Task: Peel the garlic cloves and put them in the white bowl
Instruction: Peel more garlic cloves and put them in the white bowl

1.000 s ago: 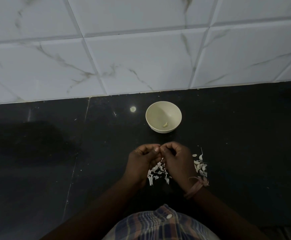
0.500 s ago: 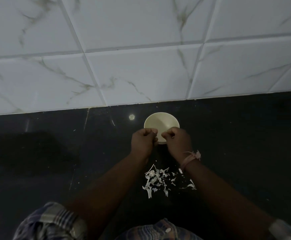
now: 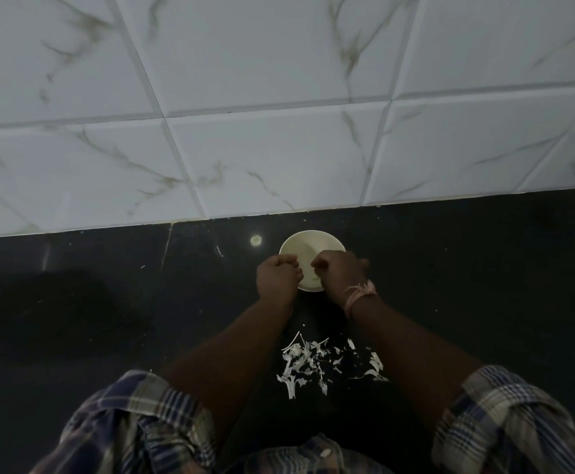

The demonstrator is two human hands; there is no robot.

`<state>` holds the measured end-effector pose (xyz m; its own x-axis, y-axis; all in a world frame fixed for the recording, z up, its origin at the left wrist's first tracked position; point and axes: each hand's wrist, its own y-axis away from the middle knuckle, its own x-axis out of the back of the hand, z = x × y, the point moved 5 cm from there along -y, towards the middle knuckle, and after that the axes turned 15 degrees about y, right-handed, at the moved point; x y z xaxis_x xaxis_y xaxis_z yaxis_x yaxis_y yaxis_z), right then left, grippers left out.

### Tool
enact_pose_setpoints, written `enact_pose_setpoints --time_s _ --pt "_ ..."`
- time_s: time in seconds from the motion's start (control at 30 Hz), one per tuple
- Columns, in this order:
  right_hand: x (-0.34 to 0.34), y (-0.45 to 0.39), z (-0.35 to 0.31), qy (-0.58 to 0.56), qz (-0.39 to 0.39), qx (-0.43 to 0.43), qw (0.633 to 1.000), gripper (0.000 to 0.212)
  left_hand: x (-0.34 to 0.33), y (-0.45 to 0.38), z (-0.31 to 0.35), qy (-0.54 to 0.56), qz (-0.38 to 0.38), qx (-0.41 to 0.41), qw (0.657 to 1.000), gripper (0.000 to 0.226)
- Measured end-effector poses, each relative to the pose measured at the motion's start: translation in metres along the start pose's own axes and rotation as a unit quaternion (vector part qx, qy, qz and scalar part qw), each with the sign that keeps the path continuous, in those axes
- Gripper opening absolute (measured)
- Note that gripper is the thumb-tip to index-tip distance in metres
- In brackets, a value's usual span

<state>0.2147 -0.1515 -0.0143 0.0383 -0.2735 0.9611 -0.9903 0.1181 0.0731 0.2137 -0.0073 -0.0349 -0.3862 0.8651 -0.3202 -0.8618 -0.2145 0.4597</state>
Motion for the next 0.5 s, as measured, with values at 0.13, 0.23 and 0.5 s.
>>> enact_pose_setpoints --time_s 0.13,0.23,0.5 --pt "0.010 0.011 0.015 -0.114 0.075 -0.053 0.989 0.017 0.009 0.020 -0.003 -0.017 0.015 -0.015 1.000 0.032" --pt "0.011 0.037 0.036 -0.190 0.155 -0.092 0.965 0.015 0.021 0.034 -0.014 -0.073 0.004 -0.002 0.997 0.031" --pt "-0.034 0.118 0.078 -0.044 0.089 -0.073 0.992 0.008 0.033 0.064 -0.063 -0.200 -0.109 0.164 0.960 0.034"
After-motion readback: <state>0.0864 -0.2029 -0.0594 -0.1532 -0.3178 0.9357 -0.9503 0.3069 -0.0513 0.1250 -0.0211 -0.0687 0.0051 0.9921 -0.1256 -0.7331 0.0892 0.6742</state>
